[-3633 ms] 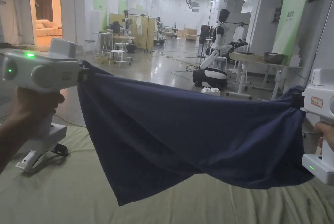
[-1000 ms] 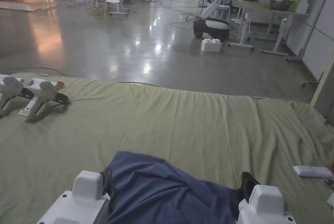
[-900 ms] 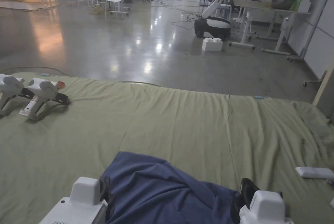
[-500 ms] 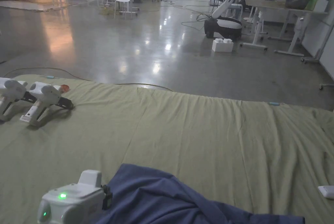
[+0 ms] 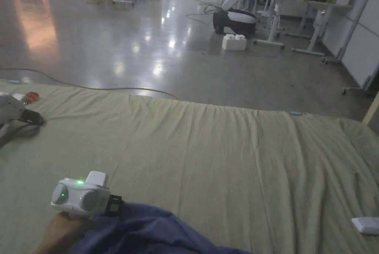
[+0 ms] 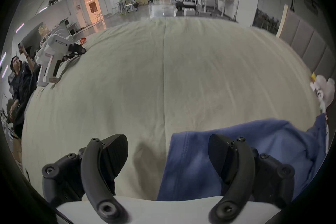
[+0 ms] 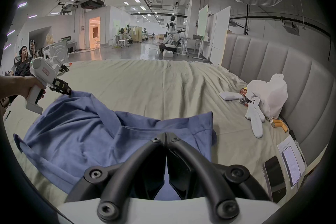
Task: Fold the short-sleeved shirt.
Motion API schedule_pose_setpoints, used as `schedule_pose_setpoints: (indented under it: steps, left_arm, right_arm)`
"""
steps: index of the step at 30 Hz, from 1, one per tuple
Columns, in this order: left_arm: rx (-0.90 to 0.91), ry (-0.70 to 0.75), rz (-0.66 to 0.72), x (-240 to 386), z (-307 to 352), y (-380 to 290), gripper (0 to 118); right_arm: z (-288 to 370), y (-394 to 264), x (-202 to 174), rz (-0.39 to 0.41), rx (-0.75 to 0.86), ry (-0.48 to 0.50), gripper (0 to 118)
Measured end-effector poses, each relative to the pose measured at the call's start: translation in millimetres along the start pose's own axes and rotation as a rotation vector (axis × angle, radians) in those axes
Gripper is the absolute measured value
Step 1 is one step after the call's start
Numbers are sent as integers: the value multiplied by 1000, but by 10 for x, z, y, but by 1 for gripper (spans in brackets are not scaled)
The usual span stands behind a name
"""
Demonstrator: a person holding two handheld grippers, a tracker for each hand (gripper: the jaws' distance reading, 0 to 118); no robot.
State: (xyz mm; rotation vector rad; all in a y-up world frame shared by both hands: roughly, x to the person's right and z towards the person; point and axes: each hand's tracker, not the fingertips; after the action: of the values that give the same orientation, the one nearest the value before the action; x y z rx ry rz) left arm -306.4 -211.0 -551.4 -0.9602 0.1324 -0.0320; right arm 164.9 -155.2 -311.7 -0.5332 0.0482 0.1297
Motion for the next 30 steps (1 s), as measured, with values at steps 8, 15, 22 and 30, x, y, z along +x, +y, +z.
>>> schedule_pose_setpoints:
  steps: [8, 15, 22, 30]
  left_arm:
    - [68, -39, 15, 208, 77, -59, 24]
    - [65, -86, -47, 197, 386, -140, 3]
    - [254, -89, -24, 36, 1151, -411, 3]
    - [273, -64, -17, -77, 1553, -750, 3]
  right_arm:
    - [-142, 56, 247, -49, -51, -36, 0]
    - [-773, 431, 672, -112, -243, -55, 65]
    - [-1613, 608, 1027, -159, -407, -74, 68]
    - [-1922, 415, 1056, -139, -486, 39, 2]
